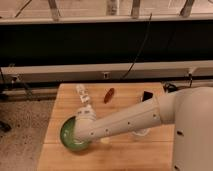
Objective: Pick up the ceramic bowl
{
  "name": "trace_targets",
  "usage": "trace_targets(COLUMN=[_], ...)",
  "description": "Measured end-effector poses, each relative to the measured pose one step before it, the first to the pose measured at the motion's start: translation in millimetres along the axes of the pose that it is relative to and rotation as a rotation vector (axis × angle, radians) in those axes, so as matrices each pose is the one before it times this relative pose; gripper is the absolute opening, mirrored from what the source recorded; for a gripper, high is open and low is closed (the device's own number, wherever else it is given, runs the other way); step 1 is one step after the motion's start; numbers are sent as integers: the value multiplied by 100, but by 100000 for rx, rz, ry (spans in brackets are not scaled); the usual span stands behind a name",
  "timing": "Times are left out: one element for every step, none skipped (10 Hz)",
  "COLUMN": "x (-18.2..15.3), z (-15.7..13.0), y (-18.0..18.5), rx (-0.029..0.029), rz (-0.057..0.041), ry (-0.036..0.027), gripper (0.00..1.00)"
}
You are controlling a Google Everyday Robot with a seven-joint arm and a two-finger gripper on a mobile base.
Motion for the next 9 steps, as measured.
trace_targets(x=[24,-113,-104,-152,-21,-76,-37,-40,-73], z=[109,109,174,282,154,214,0,20,139], y=[179,36,17,-12,44,70,87,75,-7], rx=[-102,239,188,214,-112,-75,7,4,409], rz=[12,-113,-95,-113,-62,-115,-150,-135,-58], ry=[75,-198,-279,-275,18,-37,61,55,97], gripper=[80,80,80,80,80,80,80,80,76])
